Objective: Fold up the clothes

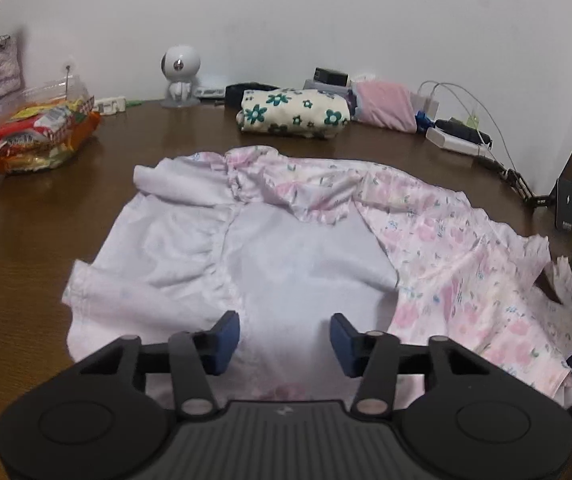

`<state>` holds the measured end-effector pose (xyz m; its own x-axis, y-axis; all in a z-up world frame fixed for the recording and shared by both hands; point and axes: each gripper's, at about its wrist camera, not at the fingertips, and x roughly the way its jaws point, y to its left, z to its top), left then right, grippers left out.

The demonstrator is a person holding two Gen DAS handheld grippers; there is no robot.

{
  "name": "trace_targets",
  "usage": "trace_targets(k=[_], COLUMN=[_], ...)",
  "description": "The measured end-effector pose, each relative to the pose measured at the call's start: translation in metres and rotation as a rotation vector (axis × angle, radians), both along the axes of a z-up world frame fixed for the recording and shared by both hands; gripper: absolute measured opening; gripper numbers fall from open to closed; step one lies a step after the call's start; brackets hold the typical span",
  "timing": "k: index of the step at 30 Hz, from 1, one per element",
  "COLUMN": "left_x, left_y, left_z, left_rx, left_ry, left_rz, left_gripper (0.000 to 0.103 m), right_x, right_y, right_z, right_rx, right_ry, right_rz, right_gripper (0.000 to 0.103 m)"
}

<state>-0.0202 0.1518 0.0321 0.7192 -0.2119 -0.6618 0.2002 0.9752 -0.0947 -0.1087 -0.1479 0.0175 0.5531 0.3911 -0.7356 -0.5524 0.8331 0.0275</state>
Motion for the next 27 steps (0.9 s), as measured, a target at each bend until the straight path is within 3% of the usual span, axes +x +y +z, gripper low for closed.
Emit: trace_targets(k=[4,8,10,12,14,15,20,24,27], left_x=[-0.025,-0.067,-0.079,-0.079,-0.062,-0.048,0.055,0.086,0.096], left_y=[0.007,-0.001,0.003,0.019,0.033,0.038,0.022,-0.009,-0.013], left_z=[0.000,0.005,0.015,0.036,0.055,0.062,0.049,0.029,0.013], left_rx=[0.051,0.044,-0.031,-0.135,-0.190,-0.202,-0.173,-0.046,0.008], left_ry=[0.014,0.033,0.056,-0.001,-0.050,-0.064,0.111,0.148,0.147], left_rz=[0.051,0.095,0.112,0.144,0.167,0.172,0.086,-0.022,-0.029], left_gripper=[0.043,0.046,0.048,0.069,0.080,0.080,0.077,0.079,0.079], right_x=[0.022,0.050,0.051,0.048,0.060,0.075,0.154,0.168,0.150], right_y=[-0.021,-0.046,-0.053,-0.060,-0.062,-0.061,-0.042,-0.031,-0.025], right_z=[0.001,0.006,0.020,0.046,0.069,0.075,0.089,0.093,0.071], right_rx=[-0.084,-0.171,-0.167,-0.053,0.036,0.066,0.209,0.199,0.090], right_ry=[-0.047,-0.080,-0.102,-0.134,-0.168,-0.167,-0.092,-0.073,-0.065], right_rz=[-0.107,-0.225,-0.238,-0.199,-0.166,-0.169,-0.191,-0.114,-0.006], right_gripper=[0.043,0.043,0.045,0.062,0.065,0.066,0.066,0.067,0.066])
